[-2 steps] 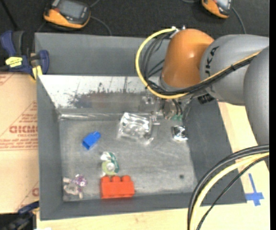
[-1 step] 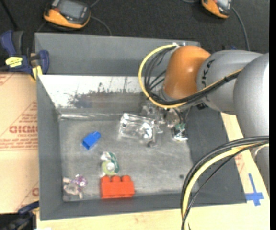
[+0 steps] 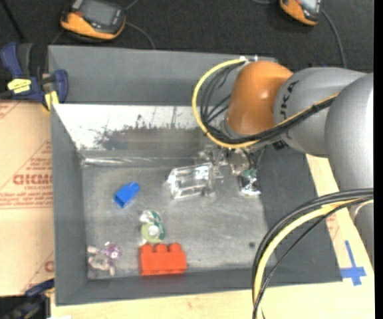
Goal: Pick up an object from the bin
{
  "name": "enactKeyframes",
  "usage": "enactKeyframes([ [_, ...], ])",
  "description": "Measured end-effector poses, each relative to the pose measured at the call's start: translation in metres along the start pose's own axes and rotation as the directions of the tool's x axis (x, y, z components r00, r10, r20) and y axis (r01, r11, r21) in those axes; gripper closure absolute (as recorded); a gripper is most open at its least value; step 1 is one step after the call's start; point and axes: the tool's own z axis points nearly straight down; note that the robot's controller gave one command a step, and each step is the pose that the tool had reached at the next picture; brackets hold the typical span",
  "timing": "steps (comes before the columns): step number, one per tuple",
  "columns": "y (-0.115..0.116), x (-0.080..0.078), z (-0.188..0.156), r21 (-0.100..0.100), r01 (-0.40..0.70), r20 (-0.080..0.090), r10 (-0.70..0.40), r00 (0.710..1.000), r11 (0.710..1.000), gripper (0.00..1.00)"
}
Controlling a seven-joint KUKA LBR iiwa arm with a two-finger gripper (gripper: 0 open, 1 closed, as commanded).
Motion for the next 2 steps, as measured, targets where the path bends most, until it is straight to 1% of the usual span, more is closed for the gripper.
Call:
enactKeyframes([
  [1,0.000,0.000,0.000,0.000,0.000,0.000,0.000,1.000,1.000,1.00],
  [2,0.014,-0.003,-0.156,0.002,0.009,0.003,-0.009,1.000,1.000,1.00],
])
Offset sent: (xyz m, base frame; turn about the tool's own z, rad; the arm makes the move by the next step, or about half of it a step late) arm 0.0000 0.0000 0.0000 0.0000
